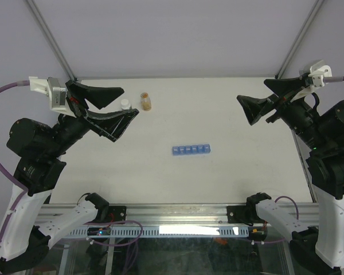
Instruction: Sort the pills into containers
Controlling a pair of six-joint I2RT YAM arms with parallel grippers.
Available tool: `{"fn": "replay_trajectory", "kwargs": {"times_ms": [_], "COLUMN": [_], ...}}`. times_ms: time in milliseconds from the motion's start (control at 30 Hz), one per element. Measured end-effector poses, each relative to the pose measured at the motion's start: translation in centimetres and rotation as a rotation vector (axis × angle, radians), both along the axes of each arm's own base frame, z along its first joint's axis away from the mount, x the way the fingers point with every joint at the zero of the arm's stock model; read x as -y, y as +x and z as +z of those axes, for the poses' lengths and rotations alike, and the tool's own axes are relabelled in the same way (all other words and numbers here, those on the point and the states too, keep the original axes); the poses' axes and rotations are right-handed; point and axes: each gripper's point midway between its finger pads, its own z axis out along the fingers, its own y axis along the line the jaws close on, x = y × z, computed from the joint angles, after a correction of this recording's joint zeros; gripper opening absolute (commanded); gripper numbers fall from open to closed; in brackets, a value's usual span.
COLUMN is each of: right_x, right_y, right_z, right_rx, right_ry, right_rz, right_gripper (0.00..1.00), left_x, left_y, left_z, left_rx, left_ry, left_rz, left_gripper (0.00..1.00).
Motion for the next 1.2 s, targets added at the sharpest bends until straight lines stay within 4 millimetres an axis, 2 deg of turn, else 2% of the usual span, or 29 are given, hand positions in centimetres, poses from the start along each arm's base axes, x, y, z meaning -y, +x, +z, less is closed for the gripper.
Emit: {"fn": "replay_trajectory", "kwargs": {"times_ms": [1200], "right_x": [0.65], "right_y": [0.63], "right_z": [-0.48], "right_rx": [-0.013], "right_ry": [0.0], "right_rz": [-0.047], "right_gripper": [0.99], "left_x": [-0.02], "left_y": [0.04], "left_z": [-0.03], "left_rx": [0.008], "left_ry": [0.006], "left_rz": [0.004], "left_gripper": [0.99]}}
